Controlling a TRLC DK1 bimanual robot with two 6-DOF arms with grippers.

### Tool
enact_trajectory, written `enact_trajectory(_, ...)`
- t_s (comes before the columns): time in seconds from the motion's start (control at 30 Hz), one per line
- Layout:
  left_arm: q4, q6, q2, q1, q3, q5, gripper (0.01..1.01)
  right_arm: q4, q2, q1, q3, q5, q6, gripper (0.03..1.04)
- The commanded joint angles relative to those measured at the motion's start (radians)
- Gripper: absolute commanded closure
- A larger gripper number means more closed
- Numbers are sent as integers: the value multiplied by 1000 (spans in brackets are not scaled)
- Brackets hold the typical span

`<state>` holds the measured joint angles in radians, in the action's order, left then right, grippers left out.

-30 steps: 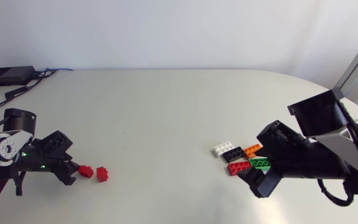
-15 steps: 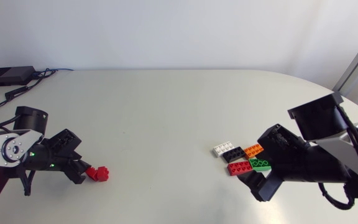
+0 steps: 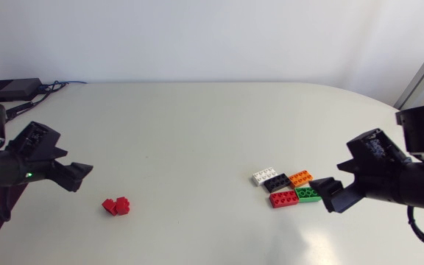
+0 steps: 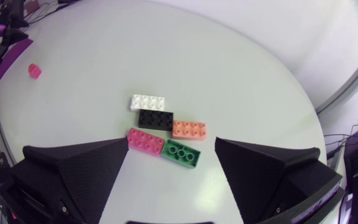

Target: Sort duplo bricks by size, large to the right and small to the left

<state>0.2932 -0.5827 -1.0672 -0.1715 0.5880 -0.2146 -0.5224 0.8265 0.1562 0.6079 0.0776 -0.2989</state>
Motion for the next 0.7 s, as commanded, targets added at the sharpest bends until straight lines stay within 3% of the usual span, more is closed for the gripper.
enact_trajectory(0.0, 12, 47, 62, -34, 6, -14, 56, 35, -32, -66, -16, -13, 15, 64)
enact_trajectory(0.3, -35, 129, 288, -99, -86, -14, 56, 171, -145, -245, -111, -38, 17, 64)
enact_trajectory(0.67, -55, 224, 553, -131, -165, -12, 56, 283, -273, -334, -211, -50, 9, 64)
